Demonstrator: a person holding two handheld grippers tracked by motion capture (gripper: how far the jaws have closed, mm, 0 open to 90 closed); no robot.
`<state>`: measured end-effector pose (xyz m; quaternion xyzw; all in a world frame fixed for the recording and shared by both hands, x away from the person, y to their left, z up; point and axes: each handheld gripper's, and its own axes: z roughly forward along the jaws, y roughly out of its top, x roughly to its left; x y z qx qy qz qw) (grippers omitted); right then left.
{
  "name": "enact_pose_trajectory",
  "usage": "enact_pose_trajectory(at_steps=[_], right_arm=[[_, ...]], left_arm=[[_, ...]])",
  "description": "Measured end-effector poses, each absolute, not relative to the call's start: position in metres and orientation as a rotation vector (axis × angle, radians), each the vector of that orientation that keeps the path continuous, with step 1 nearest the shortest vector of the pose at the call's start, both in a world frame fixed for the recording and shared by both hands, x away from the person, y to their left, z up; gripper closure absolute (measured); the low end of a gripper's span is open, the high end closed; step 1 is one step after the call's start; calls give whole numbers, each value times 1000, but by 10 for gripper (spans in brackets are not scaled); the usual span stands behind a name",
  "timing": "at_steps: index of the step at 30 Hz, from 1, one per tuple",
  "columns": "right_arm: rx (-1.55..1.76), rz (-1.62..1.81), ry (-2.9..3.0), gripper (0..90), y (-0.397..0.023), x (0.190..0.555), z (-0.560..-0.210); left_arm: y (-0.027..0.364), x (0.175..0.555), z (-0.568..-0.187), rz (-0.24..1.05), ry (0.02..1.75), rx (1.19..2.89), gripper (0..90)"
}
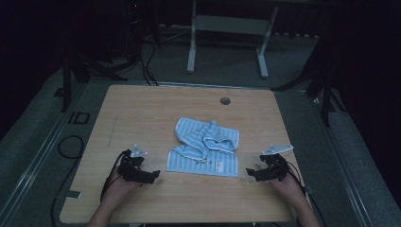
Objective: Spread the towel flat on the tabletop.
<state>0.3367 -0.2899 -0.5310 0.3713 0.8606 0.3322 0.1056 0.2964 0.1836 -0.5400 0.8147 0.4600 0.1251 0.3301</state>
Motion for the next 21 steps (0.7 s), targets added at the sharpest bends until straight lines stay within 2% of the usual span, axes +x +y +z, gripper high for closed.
enact_pose_trajectory(at_steps=[1,15,21], right_arm=[[1088,985,2542,113,-286,338,-531],[1021,999,2591,142,-248,362,-531],[925,970,2622,280,-233,372,-531]], left_arm=[[179,298,-539,335,1192,2127,112],[118,326,-533,331,1050,2257,122],[90,338,-531,313,986,2320,145]])
